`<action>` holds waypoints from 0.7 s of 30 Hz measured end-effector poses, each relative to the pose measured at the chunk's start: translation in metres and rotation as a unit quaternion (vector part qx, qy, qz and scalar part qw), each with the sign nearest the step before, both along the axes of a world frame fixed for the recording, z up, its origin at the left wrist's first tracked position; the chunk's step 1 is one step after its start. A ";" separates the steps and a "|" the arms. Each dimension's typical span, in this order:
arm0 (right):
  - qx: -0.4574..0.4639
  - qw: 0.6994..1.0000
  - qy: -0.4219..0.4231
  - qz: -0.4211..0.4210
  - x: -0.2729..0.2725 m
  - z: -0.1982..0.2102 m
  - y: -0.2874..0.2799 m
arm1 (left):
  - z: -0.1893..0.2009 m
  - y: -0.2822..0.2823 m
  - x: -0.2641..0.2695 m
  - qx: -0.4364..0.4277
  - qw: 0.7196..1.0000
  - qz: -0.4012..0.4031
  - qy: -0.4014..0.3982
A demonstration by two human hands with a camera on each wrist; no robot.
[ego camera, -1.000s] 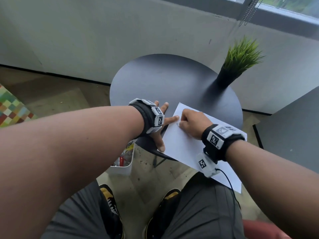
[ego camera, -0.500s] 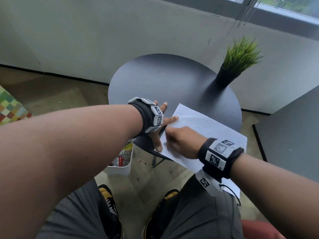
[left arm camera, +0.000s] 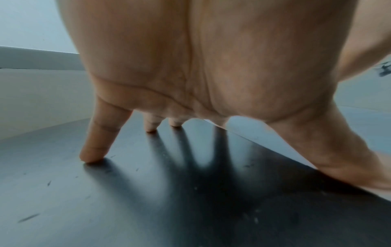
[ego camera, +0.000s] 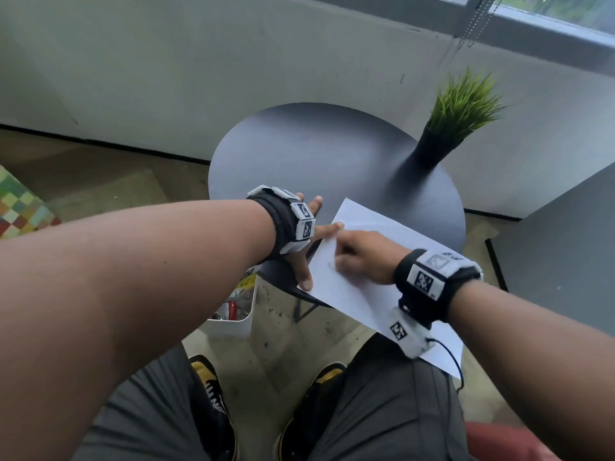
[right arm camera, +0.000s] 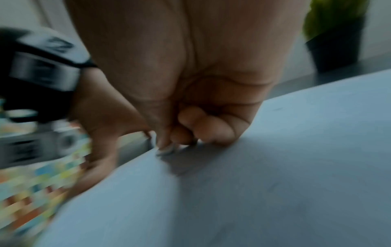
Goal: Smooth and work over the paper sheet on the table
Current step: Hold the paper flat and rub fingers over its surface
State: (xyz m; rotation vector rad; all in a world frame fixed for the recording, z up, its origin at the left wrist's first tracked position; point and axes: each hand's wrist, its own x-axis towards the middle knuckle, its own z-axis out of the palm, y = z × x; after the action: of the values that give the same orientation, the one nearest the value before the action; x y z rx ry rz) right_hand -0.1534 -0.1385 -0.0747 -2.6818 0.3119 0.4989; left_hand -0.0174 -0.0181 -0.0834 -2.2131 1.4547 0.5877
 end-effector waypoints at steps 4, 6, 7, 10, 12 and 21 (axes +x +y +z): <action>-0.057 0.985 -0.061 -0.153 0.003 -0.009 -0.019 | 0.001 0.002 0.000 0.006 1.000 0.000 -0.004; -0.042 0.994 -0.063 -0.078 -0.006 -0.014 0.008 | 0.002 0.002 0.000 0.007 1.000 0.000 -0.004; -0.028 0.997 -0.060 -0.028 -0.012 -0.012 0.021 | 0.002 0.002 0.000 0.009 1.000 -0.001 -0.004; 0.018 1.000 -0.022 0.004 -0.025 -0.002 0.016 | 0.003 0.003 -0.001 0.018 1.000 0.005 0.008; 0.013 0.997 -0.023 -0.068 -0.026 0.005 -0.017 | 0.005 0.006 -0.002 0.009 1.000 0.011 0.019; 0.181 0.926 -0.165 -0.287 -0.036 -0.001 -0.041 | 0.008 0.084 -0.005 -0.189 0.964 0.177 0.056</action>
State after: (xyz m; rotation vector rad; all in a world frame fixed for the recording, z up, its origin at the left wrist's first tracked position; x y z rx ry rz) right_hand -0.1893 -0.1795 -0.0758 -2.1215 0.7838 -0.0722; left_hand -0.0228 0.0660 -0.0749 -2.8185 1.3169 0.5939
